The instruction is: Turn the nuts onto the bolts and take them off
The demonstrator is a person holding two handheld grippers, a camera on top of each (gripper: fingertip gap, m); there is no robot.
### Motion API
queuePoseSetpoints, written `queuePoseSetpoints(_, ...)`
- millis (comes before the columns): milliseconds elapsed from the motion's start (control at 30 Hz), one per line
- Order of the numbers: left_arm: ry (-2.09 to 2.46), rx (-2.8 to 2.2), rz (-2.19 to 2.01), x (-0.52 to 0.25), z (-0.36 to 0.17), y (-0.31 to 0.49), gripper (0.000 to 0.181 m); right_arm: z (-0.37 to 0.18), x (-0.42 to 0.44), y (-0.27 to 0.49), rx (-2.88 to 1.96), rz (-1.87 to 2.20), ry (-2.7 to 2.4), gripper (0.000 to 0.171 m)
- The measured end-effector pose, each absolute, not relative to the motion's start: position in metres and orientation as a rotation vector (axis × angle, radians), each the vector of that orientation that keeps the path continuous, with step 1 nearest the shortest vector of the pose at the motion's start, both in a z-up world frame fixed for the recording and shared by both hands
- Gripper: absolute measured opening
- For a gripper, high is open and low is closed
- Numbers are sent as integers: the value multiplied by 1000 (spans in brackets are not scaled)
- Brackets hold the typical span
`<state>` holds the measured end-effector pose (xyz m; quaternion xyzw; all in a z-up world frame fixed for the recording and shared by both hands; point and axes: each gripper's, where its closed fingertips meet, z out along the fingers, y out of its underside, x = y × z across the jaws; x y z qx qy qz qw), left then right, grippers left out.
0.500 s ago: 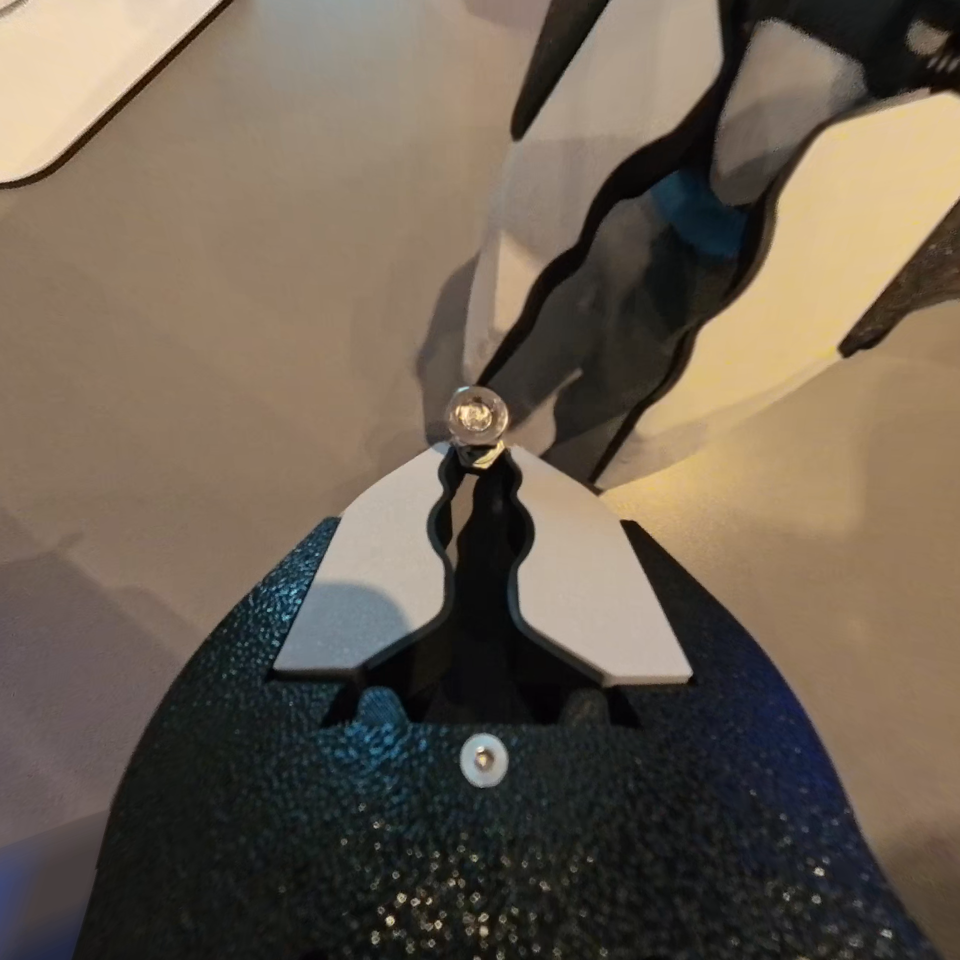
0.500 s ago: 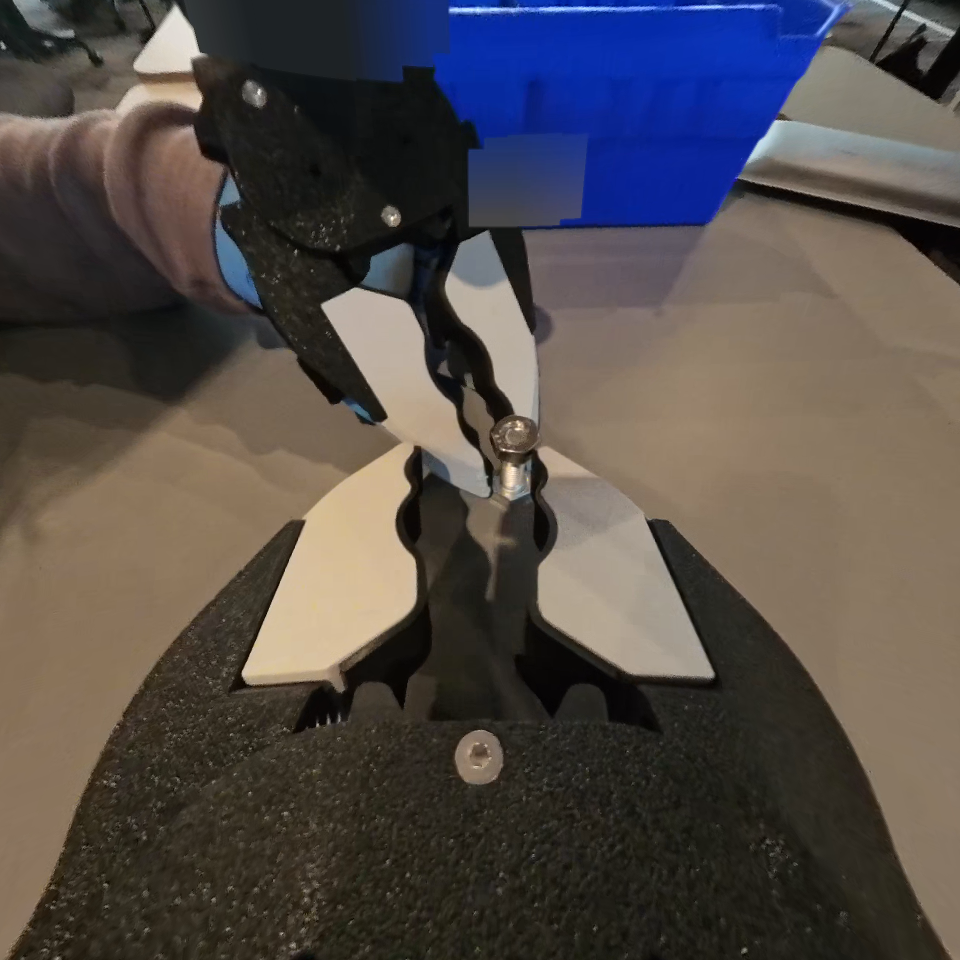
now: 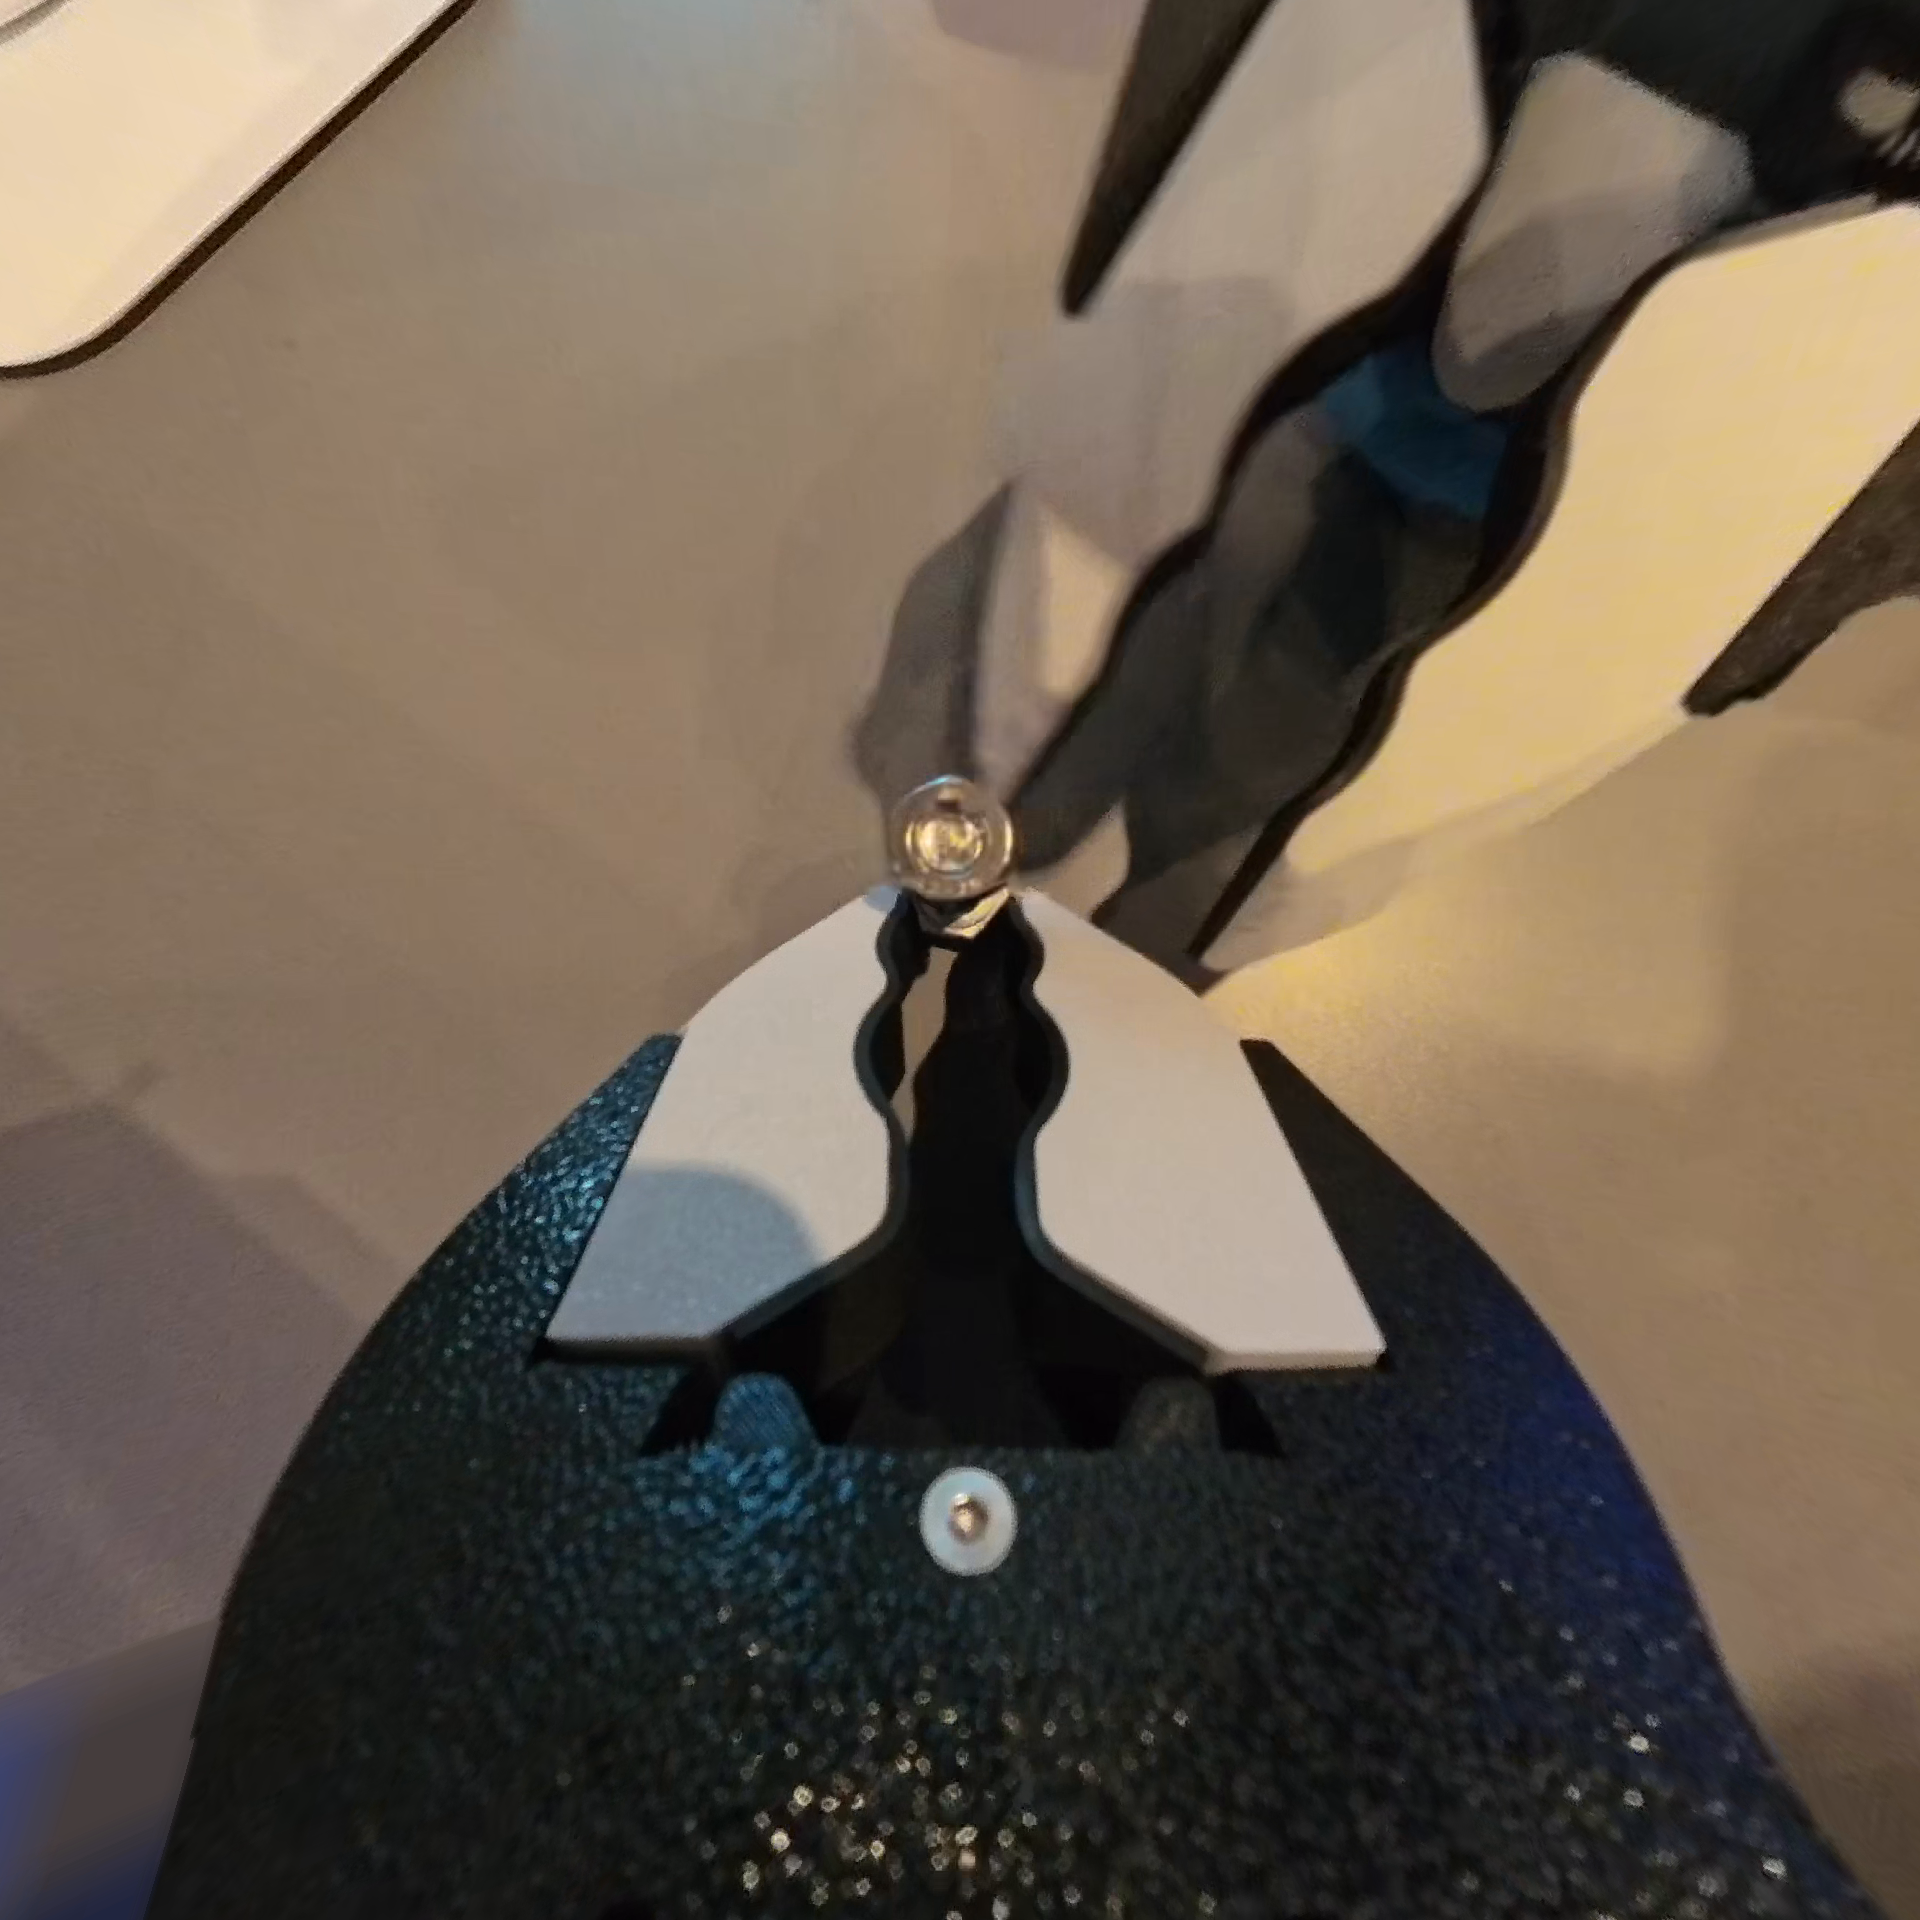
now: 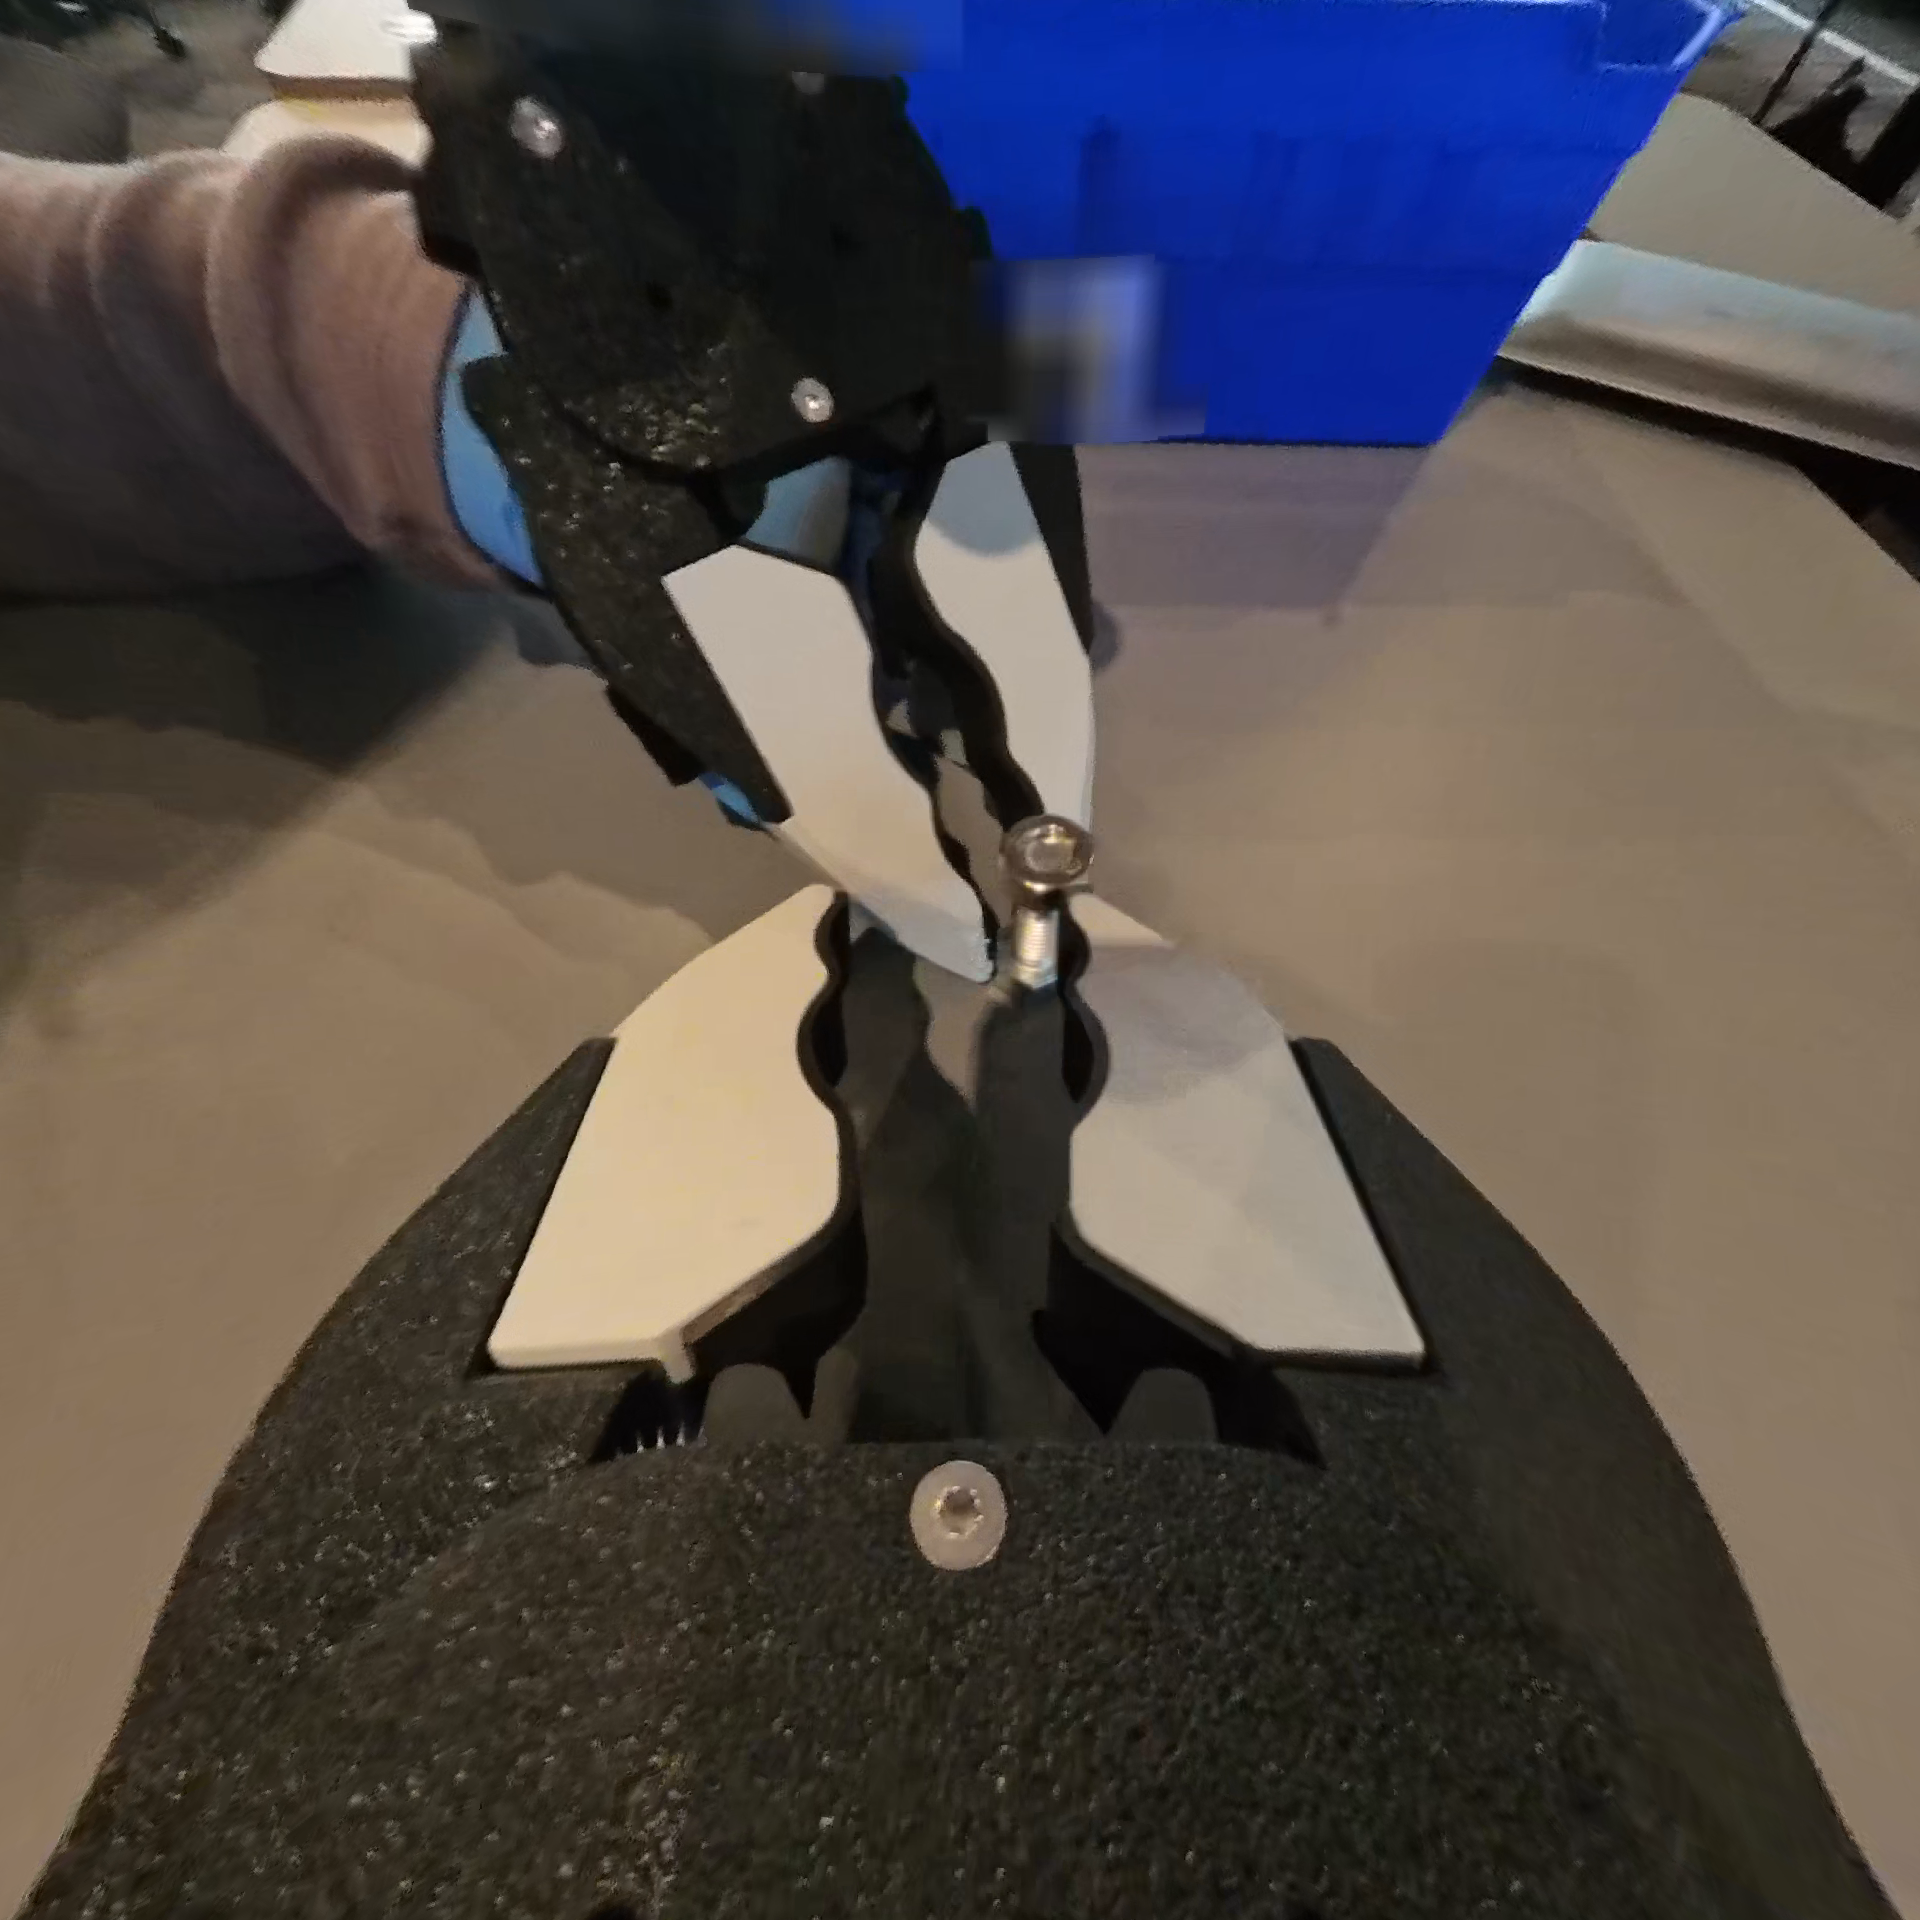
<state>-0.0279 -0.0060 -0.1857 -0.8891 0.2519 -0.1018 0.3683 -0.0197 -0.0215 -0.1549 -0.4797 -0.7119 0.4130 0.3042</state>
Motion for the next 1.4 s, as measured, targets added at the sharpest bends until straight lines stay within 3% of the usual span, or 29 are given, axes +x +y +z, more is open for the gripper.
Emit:
queuePoseSetpoints(67, 648, -2288, -259, -28, -186, -6, 16, -151, -14, -30, -1250, 1196, -1914, 21)
queuePoseSetpoints(367, 647, -2287, -259, -28, -186, -6, 16, -152, -23, -12, -1354, 1132, -1815, 35)
queuePoseSetpoints(433, 646, -2285, -260, -28, -186, -6, 16, -154, -21, -17, -1316, 1120, -1862, 31)
queuePoseSetpoints(500, 647, -2288, -259, -28, -186, -6, 16, -153, -15, -29, -1257, 1193, -1929, 11)
queuePoseSetpoints(733, 647, -2287, -259, -28, -186, -6, 16, -145, -19, -16, -1346, 1255, -1801, 28)
queuePoseSetpoints(933, 646, -2286, -260, -28, -186, -6, 16, -152, -21, -17, -1359, 1195, -1847, 28)
queuePoseSetpoints(1033, 646, -2286, -259, -28, -186, -6, 16, -150, -14, -31, -1278, 1264, -1922, 13)
queuePoseSetpoints(1267, 646, -2287, -259, -28, -186, -6, 16, -146, -20, -14, -1358, 1246, -1801, 28)
queuePoseSetpoints(1400, 646, -2287, -259, -28, -186, -6, 16, -150, -22, -13, -1375, 1193, -1814, 29)
